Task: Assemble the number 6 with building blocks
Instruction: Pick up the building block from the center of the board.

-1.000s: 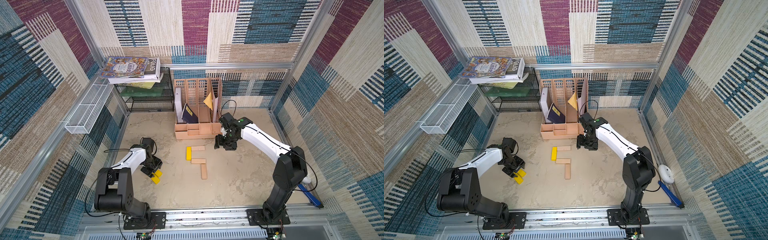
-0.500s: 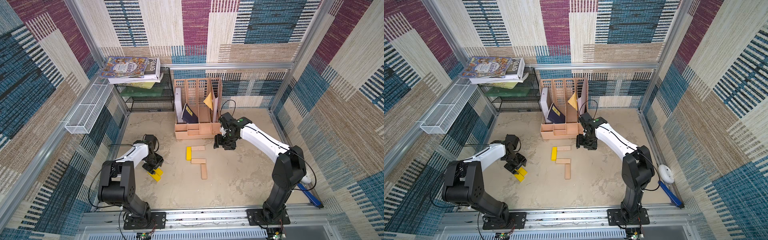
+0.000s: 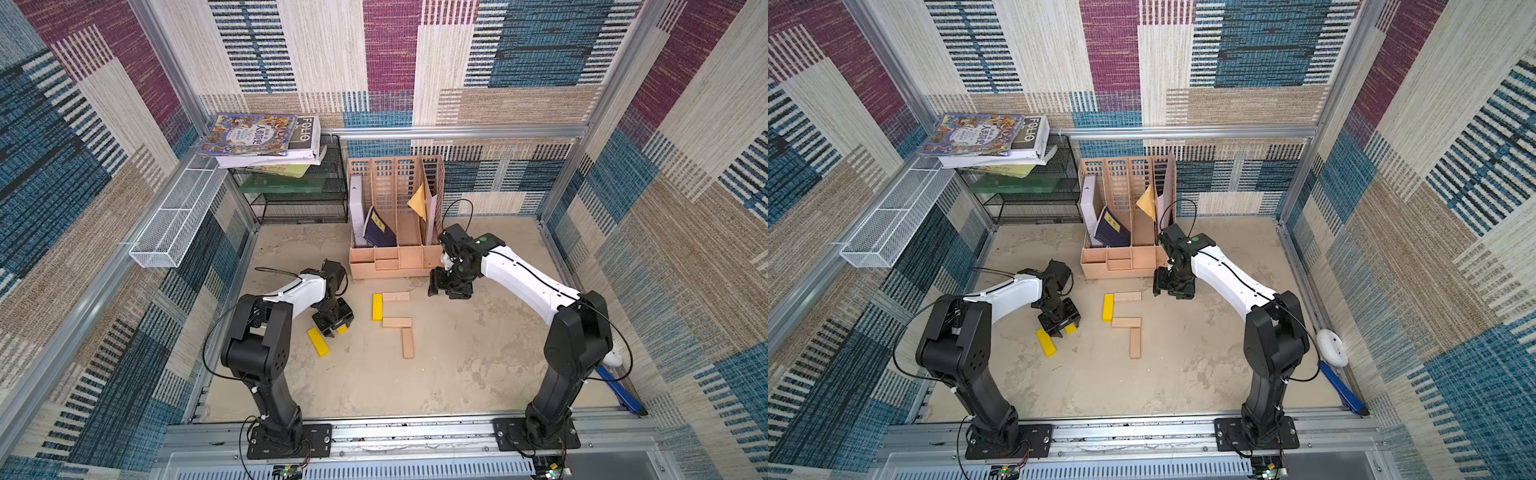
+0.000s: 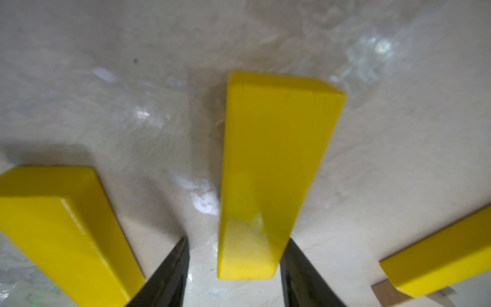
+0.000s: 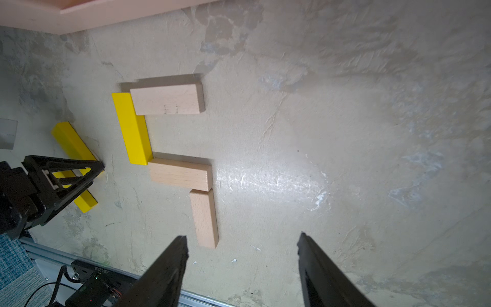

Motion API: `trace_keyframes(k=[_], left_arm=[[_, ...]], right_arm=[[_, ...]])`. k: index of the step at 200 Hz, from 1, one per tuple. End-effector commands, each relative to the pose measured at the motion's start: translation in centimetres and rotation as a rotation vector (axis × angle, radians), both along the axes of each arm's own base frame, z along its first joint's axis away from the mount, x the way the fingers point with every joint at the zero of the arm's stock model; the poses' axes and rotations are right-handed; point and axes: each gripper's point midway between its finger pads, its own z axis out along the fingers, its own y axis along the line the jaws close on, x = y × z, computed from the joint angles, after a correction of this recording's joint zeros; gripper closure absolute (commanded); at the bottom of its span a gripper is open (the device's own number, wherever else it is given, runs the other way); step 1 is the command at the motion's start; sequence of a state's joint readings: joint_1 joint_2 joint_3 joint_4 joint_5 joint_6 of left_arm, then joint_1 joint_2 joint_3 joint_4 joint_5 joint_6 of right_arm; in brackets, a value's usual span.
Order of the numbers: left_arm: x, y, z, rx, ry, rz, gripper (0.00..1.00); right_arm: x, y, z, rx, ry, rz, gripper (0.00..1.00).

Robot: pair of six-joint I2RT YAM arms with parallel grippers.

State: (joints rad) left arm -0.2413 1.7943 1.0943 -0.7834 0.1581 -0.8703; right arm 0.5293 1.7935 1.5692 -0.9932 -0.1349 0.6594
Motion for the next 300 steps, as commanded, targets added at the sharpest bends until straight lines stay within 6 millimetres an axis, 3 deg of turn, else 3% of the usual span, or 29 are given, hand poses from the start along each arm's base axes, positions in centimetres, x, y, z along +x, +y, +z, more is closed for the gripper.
trace_keyframes(k=[1,87,134,187,300], left_arm=[[-0.2,-0.4,-0.6,-0.025,-0.006,-0.026,0.43],[3.1,-0.3,-0.5,0.019,-0.053,-0.047,0.45],[3.5,0.1,-1.3,0.059,-0.049,-0.098,0.61],[2.3,0.3,-1.6,0.060,-0.025,-0.147,0.74],[-3.5,-1.6,1.6,0.025,0.007,-0.440,0.76]], right_arm=[[0.2,0.1,0.2,0.008,-0.007,-0.006,0.30],[-0.1,0.0,-0.1,0.012,-0.003,-0.002,0.32],[-0.3,-0.3,0.2,0.012,-0.012,-0.007,0.40],[-0.4,-0.4,0.5,0.023,-0.017,-0.020,0.44],[-0.9,-0.2,1.2,0.032,-0.048,-0.042,0.45]])
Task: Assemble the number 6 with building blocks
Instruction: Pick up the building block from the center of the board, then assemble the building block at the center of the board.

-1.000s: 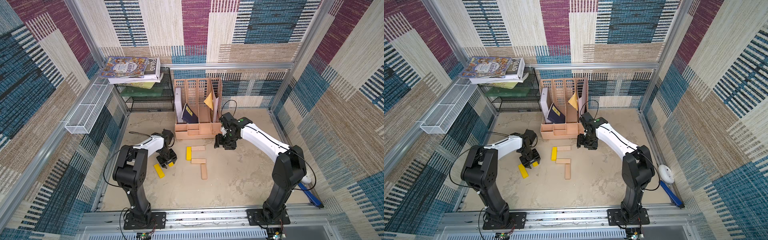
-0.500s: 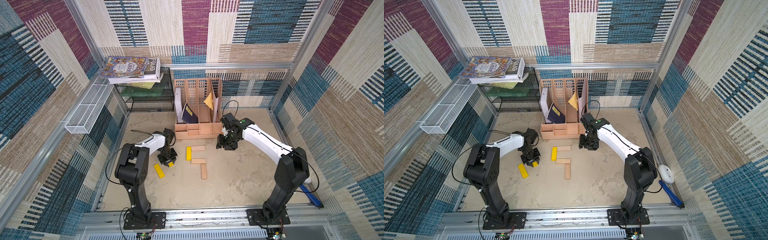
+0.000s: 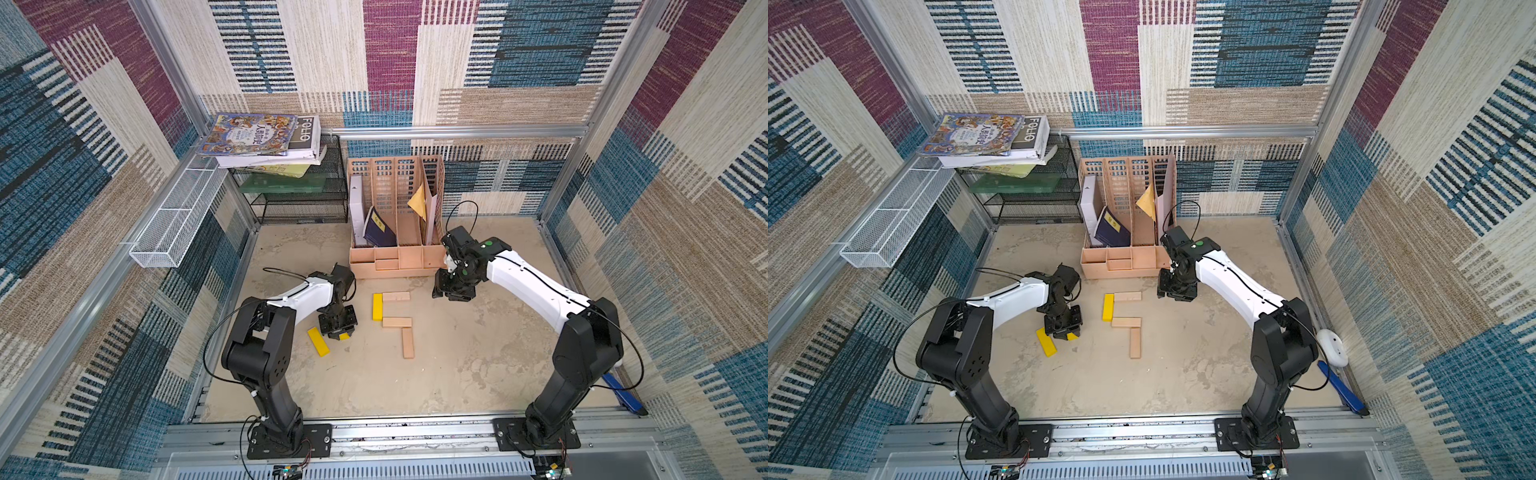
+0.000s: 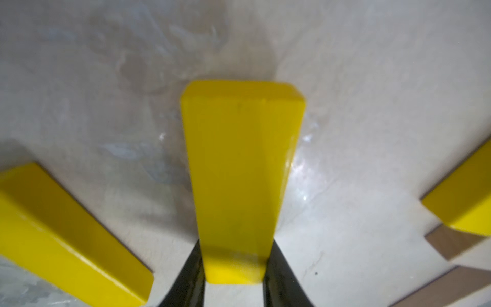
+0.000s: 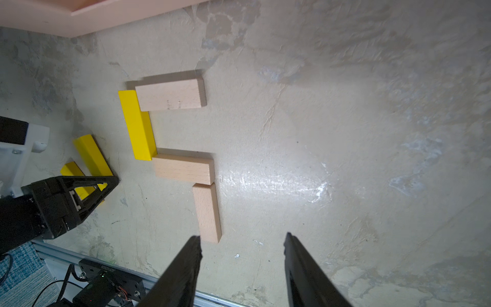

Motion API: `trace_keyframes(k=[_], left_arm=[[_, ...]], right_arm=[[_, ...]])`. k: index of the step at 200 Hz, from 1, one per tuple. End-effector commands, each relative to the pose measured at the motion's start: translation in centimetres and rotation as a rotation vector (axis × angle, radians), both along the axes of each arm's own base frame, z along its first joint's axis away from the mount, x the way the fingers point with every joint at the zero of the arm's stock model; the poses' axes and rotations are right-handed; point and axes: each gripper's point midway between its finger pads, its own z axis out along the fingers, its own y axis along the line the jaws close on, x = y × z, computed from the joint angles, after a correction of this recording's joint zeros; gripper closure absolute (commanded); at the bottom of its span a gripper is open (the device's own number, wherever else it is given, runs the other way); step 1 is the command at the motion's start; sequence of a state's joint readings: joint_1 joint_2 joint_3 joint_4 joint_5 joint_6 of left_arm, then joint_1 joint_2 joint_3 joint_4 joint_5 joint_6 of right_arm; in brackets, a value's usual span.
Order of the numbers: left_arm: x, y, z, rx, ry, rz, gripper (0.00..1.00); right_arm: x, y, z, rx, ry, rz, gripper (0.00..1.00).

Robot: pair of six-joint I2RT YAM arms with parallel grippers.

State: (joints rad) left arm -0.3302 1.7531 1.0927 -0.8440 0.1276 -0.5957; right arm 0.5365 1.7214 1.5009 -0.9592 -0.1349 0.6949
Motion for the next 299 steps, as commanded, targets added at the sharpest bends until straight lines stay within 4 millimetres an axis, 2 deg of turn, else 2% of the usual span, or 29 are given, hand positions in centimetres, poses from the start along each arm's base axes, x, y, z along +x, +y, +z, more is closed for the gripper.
trace_keyframes(k=[1,51,125,157,299], left_arm=[[-1.6,0.1,0.5,0.009,0.034,-0.082,0.76],[-2.8,-1.4,1.3,-0.004,0.047,-0.176,0.76],[-3.8,-4.6,1.2,0.016,0.060,-0.317,0.76],[-4.4,-5.1,1.0,0.025,0.070,-0.334,0.76],[-3.5,-7.5,0.1,0.035,0.087,-0.304,0.76]], right_arm=[[0.2,0.0,0.5,0.005,-0.025,-0.016,0.45],[-0.3,-0.4,0.7,0.008,-0.038,-0.031,0.45],[-1.0,-1.0,1.1,0.012,-0.055,-0.041,0.45],[-1.1,-1.1,1.2,0.016,-0.060,-0.041,0.45],[-2.1,-2.7,1.1,0.024,-0.070,-0.059,0.45]])
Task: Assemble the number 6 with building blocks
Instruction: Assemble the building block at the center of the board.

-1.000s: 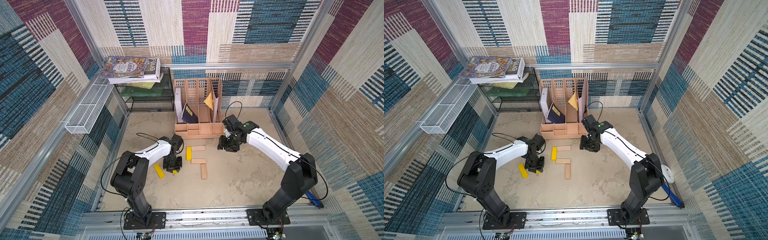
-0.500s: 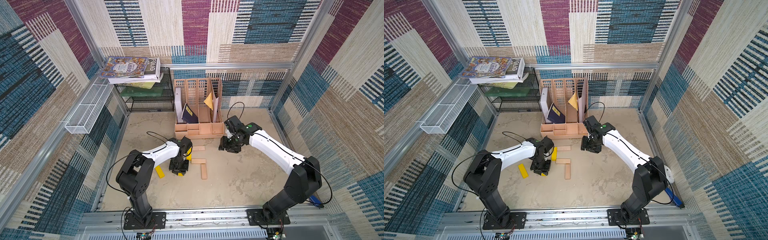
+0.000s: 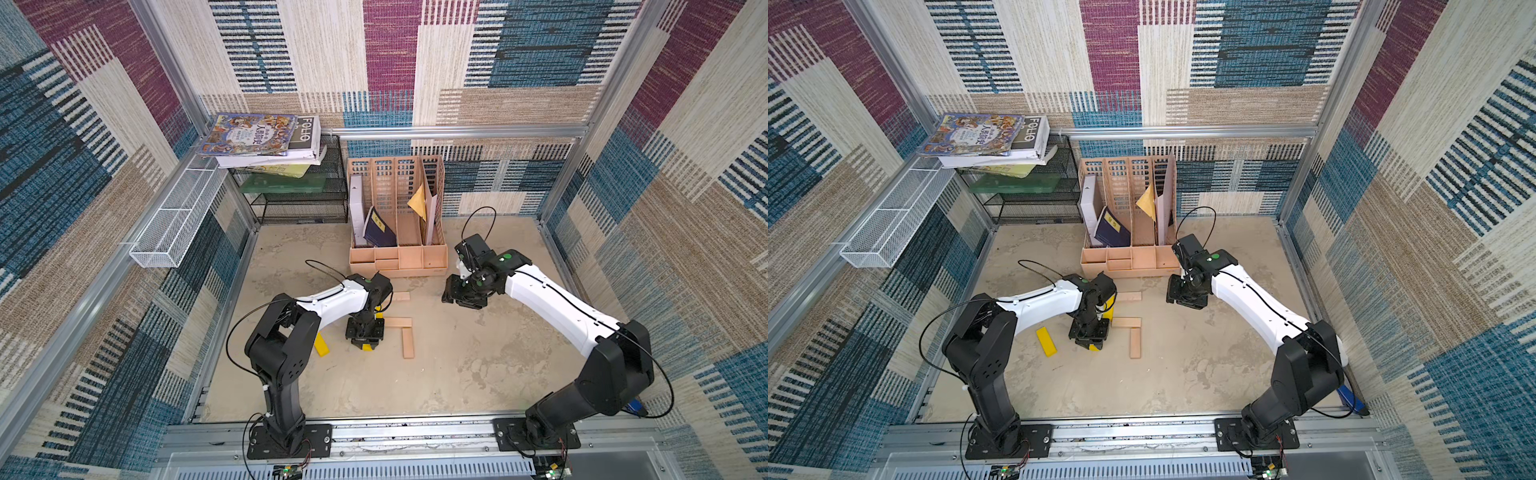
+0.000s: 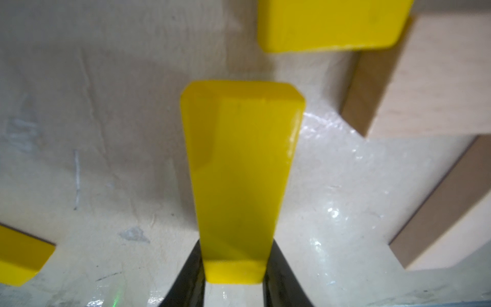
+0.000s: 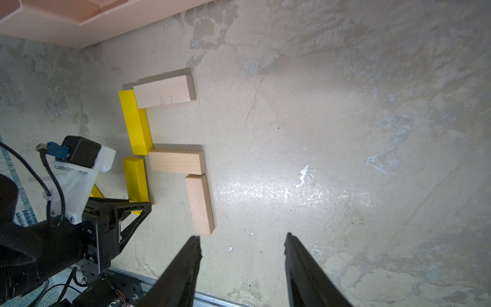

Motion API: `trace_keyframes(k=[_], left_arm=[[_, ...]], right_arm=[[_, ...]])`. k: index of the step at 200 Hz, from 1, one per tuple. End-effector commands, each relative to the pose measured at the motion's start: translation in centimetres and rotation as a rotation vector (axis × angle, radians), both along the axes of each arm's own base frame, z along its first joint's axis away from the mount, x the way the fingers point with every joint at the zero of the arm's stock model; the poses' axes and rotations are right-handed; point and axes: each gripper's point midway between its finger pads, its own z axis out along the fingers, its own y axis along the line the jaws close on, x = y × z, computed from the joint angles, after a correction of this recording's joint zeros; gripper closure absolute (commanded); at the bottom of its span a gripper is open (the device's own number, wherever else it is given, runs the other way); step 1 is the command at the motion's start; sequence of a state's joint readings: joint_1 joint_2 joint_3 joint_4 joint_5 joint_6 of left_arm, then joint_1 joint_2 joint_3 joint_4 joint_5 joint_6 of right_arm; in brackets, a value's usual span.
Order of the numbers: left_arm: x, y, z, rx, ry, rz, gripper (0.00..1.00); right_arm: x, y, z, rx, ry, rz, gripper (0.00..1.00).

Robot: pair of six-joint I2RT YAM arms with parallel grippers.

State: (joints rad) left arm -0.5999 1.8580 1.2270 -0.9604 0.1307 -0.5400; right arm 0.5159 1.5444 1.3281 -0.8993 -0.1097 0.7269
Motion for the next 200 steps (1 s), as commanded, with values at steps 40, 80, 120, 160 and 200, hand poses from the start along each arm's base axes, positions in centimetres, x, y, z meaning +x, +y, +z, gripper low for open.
trace_keyframes(k=[40,80,120,160,200], left_arm=[[0.0,-0.6,-0.2,0.004,0.014,0.022,0.76],[0.1,-0.8,-0.4,0.004,0.017,0.031,0.76],[0.2,-1.1,-0.5,0.001,0.017,0.030,0.76],[0.4,-1.5,-0.5,-0.005,0.013,0.037,0.76],[0.4,-1.7,-0.6,-0.005,0.016,0.039,0.76]], right_arm=[[0.0,-0.1,0.1,0.008,-0.010,-0.002,0.45],[-0.1,-0.2,0.0,0.009,-0.009,-0.002,0.45],[-0.2,-0.3,-0.1,0.010,-0.010,-0.004,0.45],[-0.2,-0.3,0.0,0.011,-0.012,-0.006,0.45],[-0.4,-0.4,0.0,0.014,-0.014,-0.007,0.45]])
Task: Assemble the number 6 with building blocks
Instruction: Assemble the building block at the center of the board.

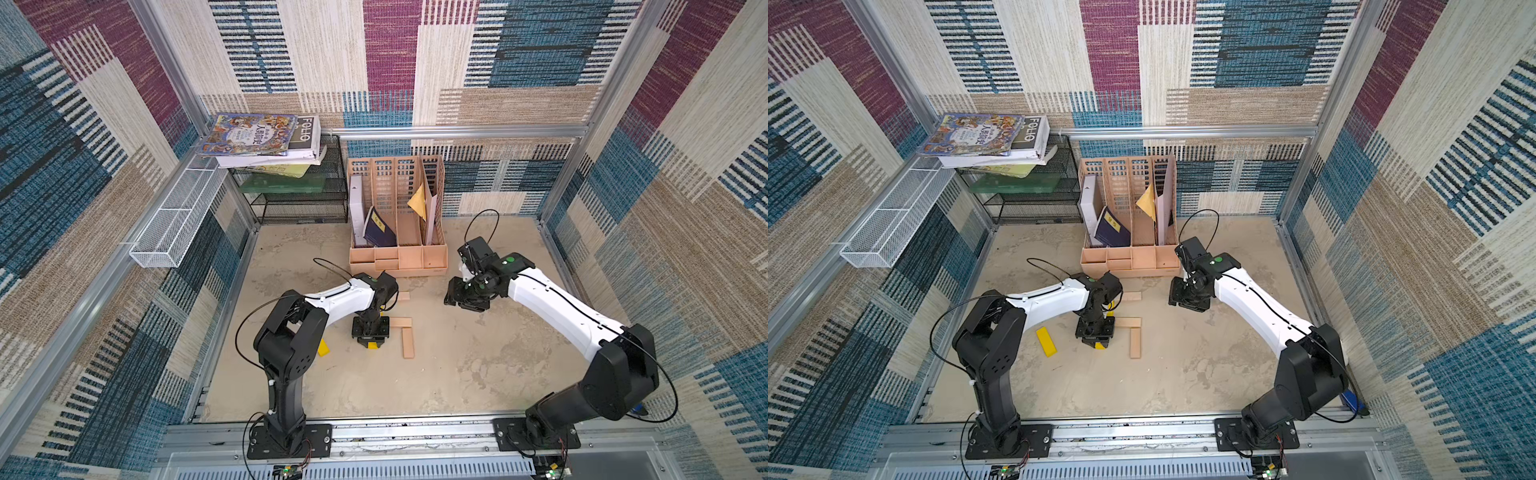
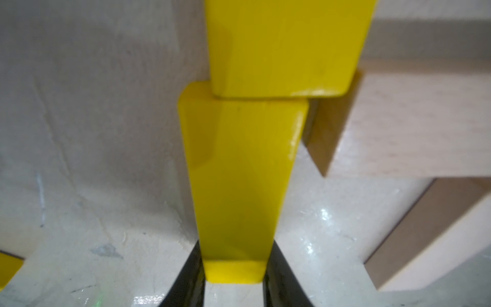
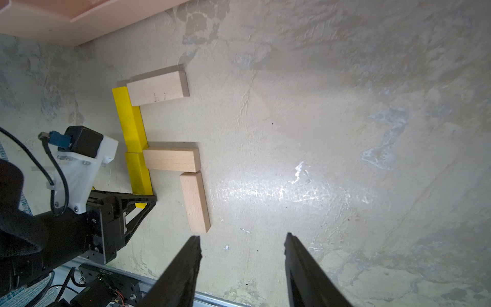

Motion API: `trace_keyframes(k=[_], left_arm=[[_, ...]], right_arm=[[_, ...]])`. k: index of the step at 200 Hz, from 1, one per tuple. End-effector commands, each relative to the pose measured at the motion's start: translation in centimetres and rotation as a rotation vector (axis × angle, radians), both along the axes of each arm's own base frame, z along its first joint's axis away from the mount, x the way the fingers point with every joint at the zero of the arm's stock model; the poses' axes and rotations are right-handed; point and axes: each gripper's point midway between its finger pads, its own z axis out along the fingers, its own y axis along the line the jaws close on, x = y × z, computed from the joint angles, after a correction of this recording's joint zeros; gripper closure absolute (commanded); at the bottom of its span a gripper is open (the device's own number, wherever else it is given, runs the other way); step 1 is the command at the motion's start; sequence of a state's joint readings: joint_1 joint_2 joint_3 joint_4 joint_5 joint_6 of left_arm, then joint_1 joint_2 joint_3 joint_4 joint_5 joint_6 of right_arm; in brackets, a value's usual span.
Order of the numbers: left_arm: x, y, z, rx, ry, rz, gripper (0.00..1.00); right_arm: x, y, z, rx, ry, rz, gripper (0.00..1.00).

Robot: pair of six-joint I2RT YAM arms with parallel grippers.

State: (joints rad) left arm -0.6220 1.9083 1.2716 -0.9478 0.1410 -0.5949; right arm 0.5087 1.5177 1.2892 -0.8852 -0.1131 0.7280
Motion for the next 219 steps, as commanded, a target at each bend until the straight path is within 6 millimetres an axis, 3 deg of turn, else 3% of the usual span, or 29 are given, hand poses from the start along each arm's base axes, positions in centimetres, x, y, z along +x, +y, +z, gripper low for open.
trace_keyframes(k=[1,115,151,219], left_arm=[[-0.2,-0.3,-0.1,-0.002,0.012,0.006,0.76],[-0.2,-0.8,-0.2,-0.003,0.013,0.005,0.75],[-0.2,-0.8,-0.2,-0.005,0.014,0.005,0.59],[-0.2,-0.9,1.2,-0.026,-0.013,0.007,0.48]], right_arm=[[0.1,0.0,0.3,0.009,-0.013,0.000,0.45],[-0.1,-0.2,0.1,0.014,-0.014,-0.002,0.45],[-0.1,-0.2,0.2,0.018,-0.016,-0.002,0.45],[0.2,0.2,0.3,0.034,-0.025,-0.001,0.45]])
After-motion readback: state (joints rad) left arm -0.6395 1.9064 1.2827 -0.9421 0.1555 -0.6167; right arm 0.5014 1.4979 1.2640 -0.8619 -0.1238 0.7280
